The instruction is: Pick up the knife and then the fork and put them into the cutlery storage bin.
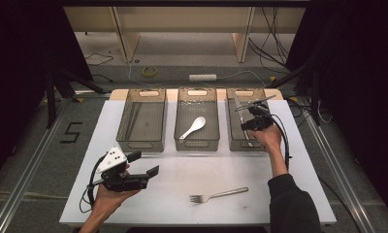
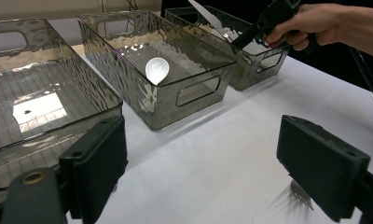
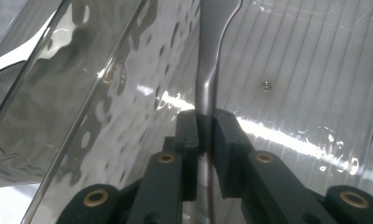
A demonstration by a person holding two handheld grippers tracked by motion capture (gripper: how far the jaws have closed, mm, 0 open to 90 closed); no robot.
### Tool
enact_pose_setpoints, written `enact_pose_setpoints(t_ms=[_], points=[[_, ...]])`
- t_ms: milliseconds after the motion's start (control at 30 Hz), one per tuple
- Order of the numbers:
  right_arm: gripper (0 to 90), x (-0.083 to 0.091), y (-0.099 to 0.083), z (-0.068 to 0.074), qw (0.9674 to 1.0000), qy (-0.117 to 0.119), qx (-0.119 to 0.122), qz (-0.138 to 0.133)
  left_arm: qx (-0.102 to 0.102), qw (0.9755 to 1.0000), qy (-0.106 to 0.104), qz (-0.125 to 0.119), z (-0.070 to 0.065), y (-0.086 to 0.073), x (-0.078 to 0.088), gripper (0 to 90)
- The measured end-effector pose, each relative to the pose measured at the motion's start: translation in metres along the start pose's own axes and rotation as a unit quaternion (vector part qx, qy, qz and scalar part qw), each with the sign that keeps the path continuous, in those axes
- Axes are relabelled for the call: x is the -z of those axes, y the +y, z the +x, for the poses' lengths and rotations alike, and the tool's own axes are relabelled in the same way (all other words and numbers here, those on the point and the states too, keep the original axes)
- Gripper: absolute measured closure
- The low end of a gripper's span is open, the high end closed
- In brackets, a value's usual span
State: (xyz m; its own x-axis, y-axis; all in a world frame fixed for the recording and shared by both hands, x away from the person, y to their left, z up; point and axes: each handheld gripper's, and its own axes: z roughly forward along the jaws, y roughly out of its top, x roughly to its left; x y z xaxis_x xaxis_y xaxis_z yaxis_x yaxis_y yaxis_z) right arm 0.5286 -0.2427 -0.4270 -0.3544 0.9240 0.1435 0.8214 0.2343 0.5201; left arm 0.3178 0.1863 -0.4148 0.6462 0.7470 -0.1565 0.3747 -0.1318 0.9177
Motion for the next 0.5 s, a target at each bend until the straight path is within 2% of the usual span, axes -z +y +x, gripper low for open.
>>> enact_pose_setpoints(t_ms=[100, 133, 200, 367, 500], points=[[76.4, -0.001, 0.0, 0.0, 1.0, 0.0, -0.001, 0.002, 0.0, 1.0, 0.0, -0.001, 0.0, 0.0, 0.0, 15.5], [74.0, 0.0, 0.001, 0.0, 0.9999, 0.007, -0.007, -0.001, 0.0, 1.0, 0.0, 0.0, 0.0, 0.0, 0.0, 15.5], [68.9, 0.003, 0.002, 0.001, 0.9997, 0.02, -0.005, -0.008, 0.0, 1.0, 0.0, 0.0, 0.0, 0.0, 0.0, 15.5], [56.9, 0.016, 0.005, 0.009, 0.9992, 0.024, 0.023, -0.019, -0.001, 1.0, 0.001, -0.001, -0.001, 0.0, 0.0, 15.5], [47.0, 0.026, 0.002, 0.016, 0.9973, 0.043, 0.055, -0.023, 0.0, 1.0, 0.001, -0.001, -0.001, 0.0, 0.0, 15.5]])
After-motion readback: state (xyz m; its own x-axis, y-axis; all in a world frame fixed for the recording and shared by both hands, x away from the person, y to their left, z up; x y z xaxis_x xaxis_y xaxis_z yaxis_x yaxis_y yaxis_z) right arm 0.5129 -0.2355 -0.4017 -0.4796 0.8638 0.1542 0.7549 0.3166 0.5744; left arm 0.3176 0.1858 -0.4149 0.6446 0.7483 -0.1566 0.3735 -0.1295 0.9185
